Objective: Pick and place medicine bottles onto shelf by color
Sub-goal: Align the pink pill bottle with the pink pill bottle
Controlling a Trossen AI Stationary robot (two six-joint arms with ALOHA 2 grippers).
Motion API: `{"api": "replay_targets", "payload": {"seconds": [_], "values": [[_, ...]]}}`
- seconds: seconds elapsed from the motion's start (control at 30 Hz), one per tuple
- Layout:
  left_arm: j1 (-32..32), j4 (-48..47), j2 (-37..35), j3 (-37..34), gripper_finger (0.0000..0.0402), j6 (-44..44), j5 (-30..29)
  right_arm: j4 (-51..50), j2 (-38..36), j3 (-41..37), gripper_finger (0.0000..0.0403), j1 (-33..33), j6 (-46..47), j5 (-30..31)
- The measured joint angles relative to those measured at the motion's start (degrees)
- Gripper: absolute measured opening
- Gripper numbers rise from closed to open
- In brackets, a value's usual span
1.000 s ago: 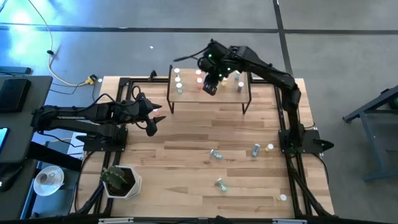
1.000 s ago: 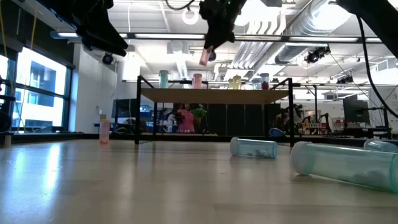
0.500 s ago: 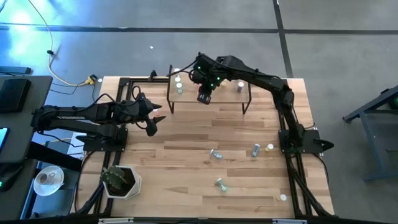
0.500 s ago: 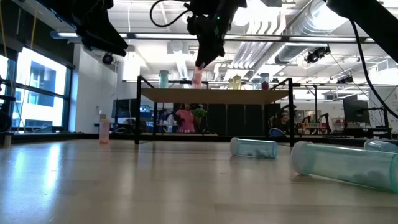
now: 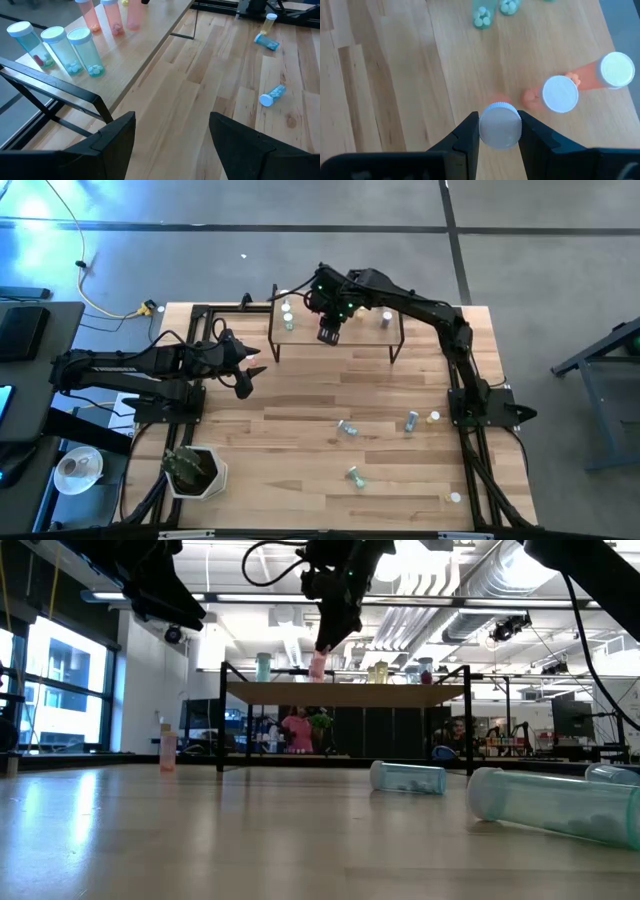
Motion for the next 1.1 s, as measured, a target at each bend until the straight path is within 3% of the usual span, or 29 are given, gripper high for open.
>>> {"api": "replay_targets", "payload": {"seconds": [0.97,1.1], "values": [[-0.01,0.0,0.02,0.0,0.0241,-0.09,0.01,-0.79,1.81,-0.11,0.0095,-0.02,0.1,0.37],[0.0,0.0,0.02,0.0,0.0241,-0.02,0.02,-0.74,1.81,-0.11,0.0111,-0.02,-0.18,0.37]]}}
